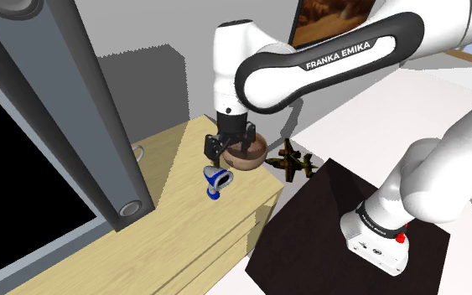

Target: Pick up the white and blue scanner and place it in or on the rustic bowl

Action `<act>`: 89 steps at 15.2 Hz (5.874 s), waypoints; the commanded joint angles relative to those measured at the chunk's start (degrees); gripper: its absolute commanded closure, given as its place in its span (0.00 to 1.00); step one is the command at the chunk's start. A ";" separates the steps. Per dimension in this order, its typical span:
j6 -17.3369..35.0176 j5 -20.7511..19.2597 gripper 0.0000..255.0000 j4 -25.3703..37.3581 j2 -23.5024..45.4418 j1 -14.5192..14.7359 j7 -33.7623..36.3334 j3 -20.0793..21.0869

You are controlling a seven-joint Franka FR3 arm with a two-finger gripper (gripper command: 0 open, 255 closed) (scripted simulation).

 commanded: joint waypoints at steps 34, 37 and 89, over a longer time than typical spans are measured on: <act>2.65 -0.73 1.00 2.83 5.44 1.54 3.59 1.75; 0.39 -0.50 1.00 4.10 4.40 1.45 3.65 1.68; -13.88 -1.71 1.00 5.14 -6.06 -7.62 -15.32 -10.42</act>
